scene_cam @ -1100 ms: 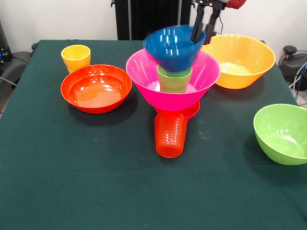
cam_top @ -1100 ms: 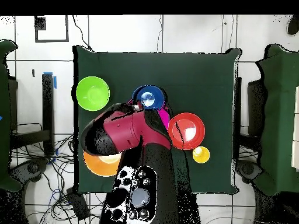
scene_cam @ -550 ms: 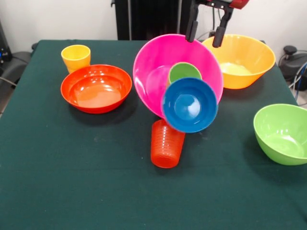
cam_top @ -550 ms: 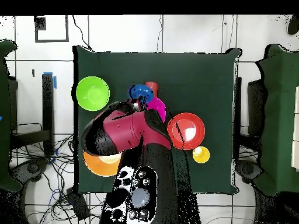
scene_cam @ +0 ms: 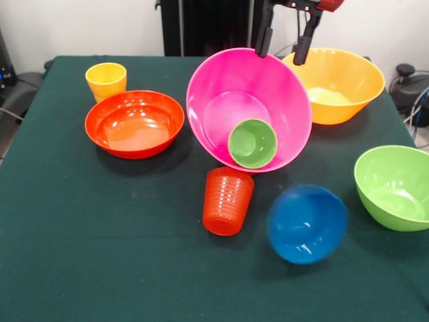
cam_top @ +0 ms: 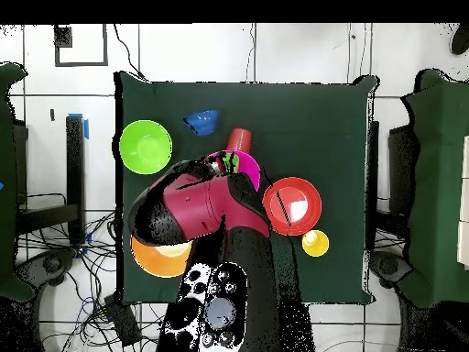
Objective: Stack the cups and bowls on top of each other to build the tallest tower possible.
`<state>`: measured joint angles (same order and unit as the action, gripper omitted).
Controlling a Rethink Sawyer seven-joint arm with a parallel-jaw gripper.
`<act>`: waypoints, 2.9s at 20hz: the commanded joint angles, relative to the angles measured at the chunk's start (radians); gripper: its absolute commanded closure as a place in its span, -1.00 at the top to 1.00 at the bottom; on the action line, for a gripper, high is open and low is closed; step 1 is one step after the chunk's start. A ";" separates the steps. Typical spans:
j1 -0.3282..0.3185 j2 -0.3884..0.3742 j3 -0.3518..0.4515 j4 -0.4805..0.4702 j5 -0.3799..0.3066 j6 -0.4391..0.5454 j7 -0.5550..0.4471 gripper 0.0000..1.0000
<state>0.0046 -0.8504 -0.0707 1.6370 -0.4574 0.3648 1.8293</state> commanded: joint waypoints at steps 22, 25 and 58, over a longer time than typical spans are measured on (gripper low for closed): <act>-0.042 0.059 0.119 0.002 0.060 0.103 0.007 1.00; -0.040 0.053 0.123 0.014 0.073 0.110 0.011 1.00; -0.235 0.033 0.455 0.076 0.203 0.085 -0.065 1.00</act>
<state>-0.2053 -0.8611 0.2295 1.6487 -0.2681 0.3609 1.8293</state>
